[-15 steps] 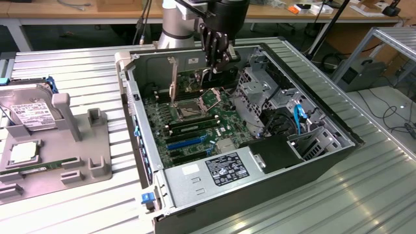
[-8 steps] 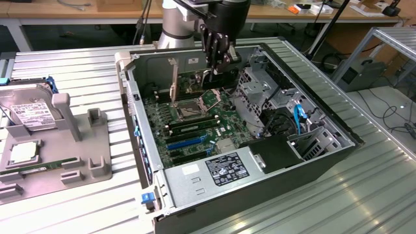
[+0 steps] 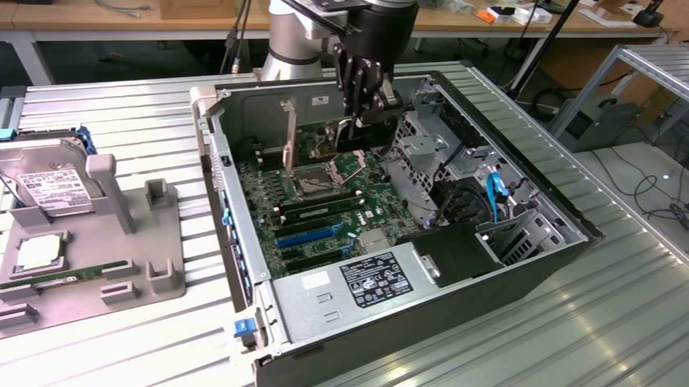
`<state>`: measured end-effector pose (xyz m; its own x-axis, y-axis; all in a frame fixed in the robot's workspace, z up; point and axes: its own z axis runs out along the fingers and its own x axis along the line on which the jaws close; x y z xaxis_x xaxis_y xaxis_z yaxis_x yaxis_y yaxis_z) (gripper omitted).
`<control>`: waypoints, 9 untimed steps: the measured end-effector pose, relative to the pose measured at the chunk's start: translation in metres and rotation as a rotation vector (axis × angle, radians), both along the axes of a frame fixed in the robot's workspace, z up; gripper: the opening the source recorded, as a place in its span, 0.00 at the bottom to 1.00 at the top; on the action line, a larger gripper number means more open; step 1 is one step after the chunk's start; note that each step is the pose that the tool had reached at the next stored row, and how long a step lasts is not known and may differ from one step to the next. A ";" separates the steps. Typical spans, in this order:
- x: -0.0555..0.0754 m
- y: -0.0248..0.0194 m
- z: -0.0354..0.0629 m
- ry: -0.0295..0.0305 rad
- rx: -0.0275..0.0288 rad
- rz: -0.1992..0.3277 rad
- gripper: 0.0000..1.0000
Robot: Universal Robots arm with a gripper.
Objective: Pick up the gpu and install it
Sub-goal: 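Insert the gpu into the slot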
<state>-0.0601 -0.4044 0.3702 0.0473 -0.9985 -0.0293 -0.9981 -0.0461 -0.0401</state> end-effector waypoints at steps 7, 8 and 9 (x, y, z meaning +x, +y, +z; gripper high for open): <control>0.000 -0.0018 -0.0019 0.0000 -0.0013 0.000 0.27; 0.000 -0.0021 -0.0024 0.0000 -0.0013 0.000 0.27; 0.000 -0.0022 -0.0027 0.0000 -0.0013 0.000 0.27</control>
